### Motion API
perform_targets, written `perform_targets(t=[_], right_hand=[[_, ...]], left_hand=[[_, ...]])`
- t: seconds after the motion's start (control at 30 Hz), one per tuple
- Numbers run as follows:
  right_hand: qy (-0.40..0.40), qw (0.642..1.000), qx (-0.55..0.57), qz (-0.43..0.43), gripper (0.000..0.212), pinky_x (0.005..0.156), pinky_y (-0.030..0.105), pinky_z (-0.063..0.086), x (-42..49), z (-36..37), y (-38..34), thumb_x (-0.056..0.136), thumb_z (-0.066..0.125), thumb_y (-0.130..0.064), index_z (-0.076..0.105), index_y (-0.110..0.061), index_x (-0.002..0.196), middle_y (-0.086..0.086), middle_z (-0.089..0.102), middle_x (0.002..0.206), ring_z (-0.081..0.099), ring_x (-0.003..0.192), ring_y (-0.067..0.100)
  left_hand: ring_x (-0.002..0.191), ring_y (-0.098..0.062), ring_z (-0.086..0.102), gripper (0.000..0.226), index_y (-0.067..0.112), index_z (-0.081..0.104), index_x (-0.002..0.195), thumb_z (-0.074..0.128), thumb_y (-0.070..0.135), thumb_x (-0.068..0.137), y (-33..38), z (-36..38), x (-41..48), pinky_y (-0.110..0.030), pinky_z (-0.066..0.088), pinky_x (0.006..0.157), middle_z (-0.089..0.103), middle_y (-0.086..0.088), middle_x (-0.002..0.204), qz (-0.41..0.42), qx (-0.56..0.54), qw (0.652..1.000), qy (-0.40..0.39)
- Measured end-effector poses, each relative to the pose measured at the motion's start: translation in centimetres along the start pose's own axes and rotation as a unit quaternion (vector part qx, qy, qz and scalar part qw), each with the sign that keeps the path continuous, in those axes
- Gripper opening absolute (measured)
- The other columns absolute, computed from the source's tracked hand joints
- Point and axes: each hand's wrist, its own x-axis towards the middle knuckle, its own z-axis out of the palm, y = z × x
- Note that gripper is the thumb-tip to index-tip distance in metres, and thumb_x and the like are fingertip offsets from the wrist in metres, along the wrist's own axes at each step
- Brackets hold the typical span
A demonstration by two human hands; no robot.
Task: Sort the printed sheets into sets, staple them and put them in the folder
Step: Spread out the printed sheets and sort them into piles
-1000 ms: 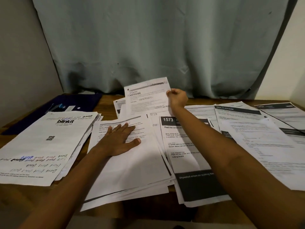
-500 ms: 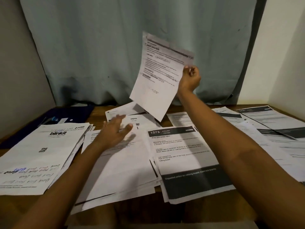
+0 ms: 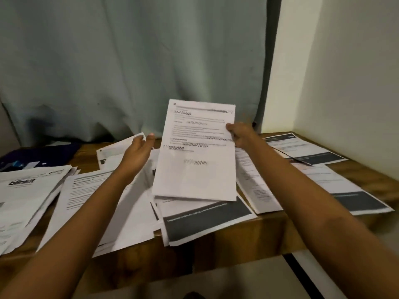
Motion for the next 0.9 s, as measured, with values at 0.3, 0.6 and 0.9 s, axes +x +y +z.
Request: perform_targets(t=[0.3, 0.6, 0.9], right_hand=[[-0.058, 0.996, -0.048, 0.049, 0.023, 0.082, 0.045, 0.056, -4.0, -4.0, 3.3, 0.093, 0.059, -0.007, 0.058, 0.006, 0.112, 0.018, 0.067, 0.112, 0.068, 0.094, 0.033], [-0.137, 0.968, -0.188, 0.091, 0.042, 0.098, 0.046, 0.048, -7.4, -10.7, 4.3, 0.086, 0.067, -0.008, 0.055, -0.006, 0.126, 0.008, 0.062, 0.126, 0.062, 0.109, 0.028], [0.126, 0.94, -0.311, -0.059, 0.032, 0.088, 0.033, 0.044, -4.6, -24.1, 0.8, 0.097, 0.05, -0.02, 0.057, 0.0, 0.122, 0.012, 0.061, 0.117, 0.056, 0.098, 0.025]], left_hand=[[0.096, -0.029, 0.067, 0.022, 0.005, 0.064, 0.114, 0.058, 0.008, 0.094, -0.9, 6.2, -1.1, -0.044, 0.051, 0.094, 0.068, -0.012, 0.114, -0.075, -0.125, 0.987, -0.066], [0.094, -0.027, 0.067, 0.018, 0.011, 0.065, 0.11, 0.06, 0.009, 0.093, 0.9, 10.7, -0.9, -0.045, 0.054, 0.087, 0.069, -0.007, 0.11, -0.097, -0.225, 0.969, -0.031], [0.116, -0.022, 0.055, 0.04, 0.024, 0.048, 0.133, 0.054, 0.036, 0.096, 4.0, 18.2, -5.4, -0.032, 0.046, 0.088, 0.057, -0.001, 0.131, 0.112, 0.036, 0.98, -0.164]])
